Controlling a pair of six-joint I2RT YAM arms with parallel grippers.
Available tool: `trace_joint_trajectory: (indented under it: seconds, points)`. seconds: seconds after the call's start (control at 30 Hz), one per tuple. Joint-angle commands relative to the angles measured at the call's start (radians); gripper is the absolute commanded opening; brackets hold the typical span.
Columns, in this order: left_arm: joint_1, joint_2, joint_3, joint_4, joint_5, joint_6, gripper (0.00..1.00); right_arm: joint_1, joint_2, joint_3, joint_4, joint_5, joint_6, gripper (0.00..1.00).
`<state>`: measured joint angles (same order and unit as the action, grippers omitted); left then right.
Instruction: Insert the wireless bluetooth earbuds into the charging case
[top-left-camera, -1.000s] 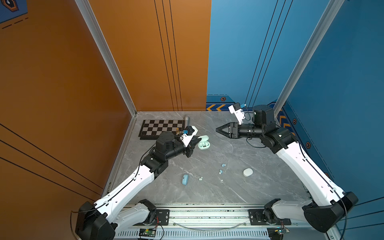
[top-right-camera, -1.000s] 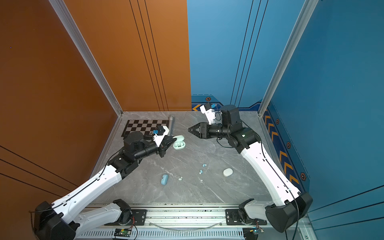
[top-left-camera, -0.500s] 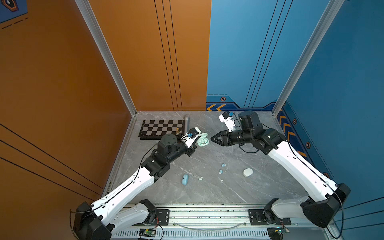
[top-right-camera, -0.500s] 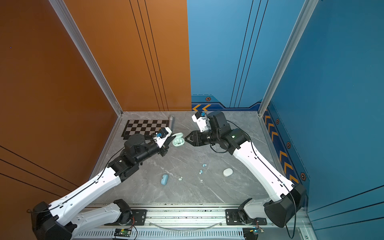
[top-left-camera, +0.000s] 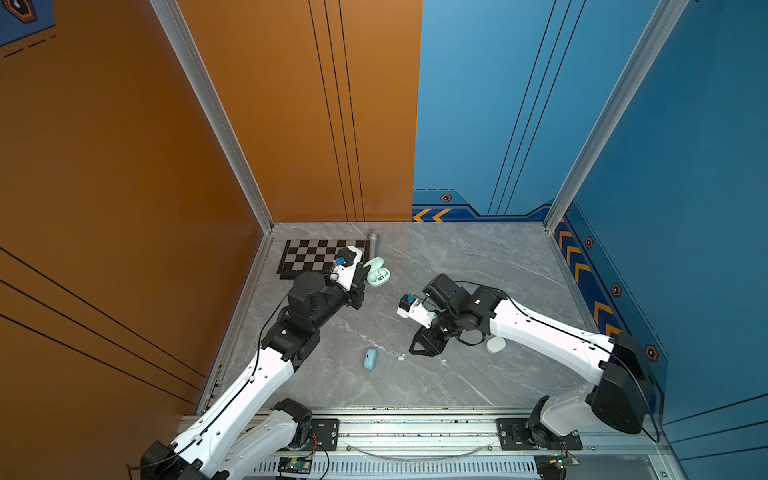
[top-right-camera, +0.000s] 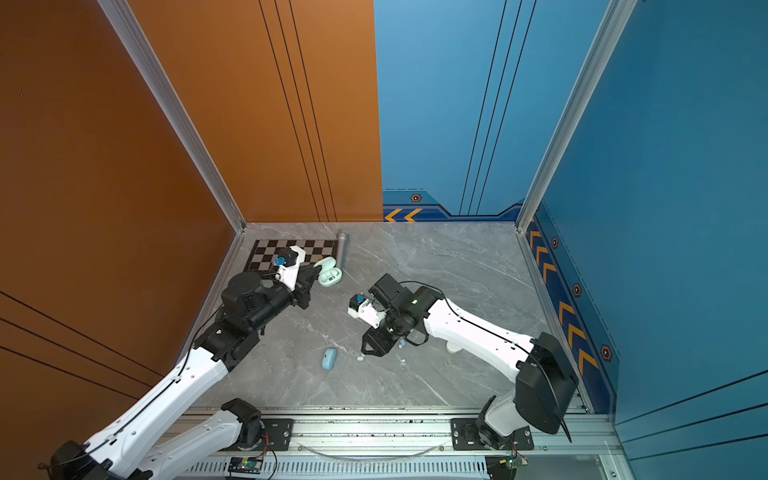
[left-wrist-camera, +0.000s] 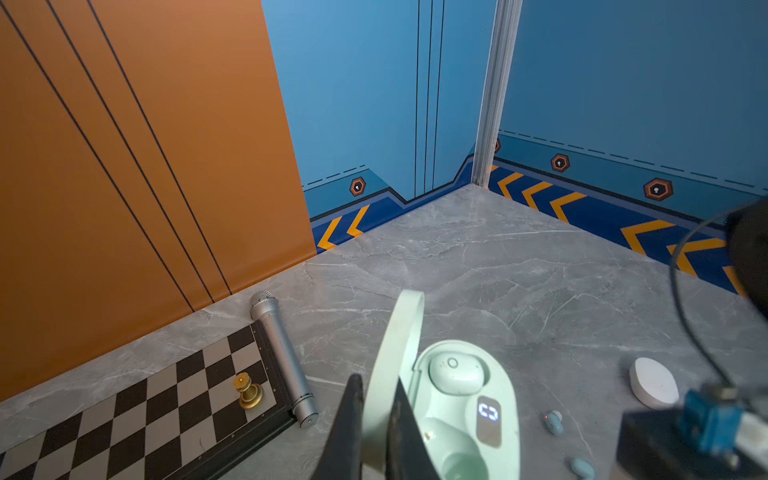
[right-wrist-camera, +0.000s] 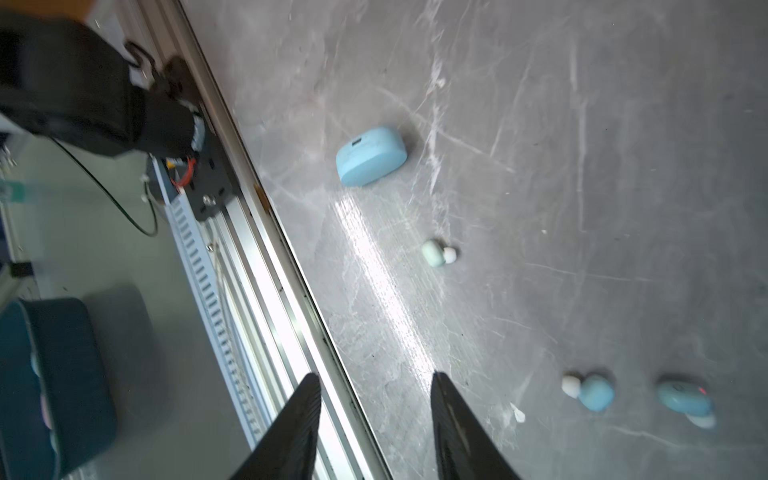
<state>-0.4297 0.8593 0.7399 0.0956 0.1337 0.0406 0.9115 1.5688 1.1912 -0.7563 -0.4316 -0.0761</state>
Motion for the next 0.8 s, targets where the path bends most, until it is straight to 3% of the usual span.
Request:
trace_joint_trajectory:
  seconds: [0.0, 0.27, 0.77]
  points:
    - [0.012, -0.088, -0.029, -0.076, -0.026, -0.051, 0.0, 0.053, 0.065, -0.001, 0.009, 0.067, -0.2, 0.45]
    - [0.028, -0.232, -0.058, -0.19, -0.066, -0.058, 0.0, 0.08, 0.251, 0.089, 0.032, 0.132, -0.285, 0.44]
    - [0.043, -0.213, -0.036, -0.174, -0.028, -0.056, 0.0, 0.099, 0.429, 0.219, 0.033, 0.242, -0.312, 0.44]
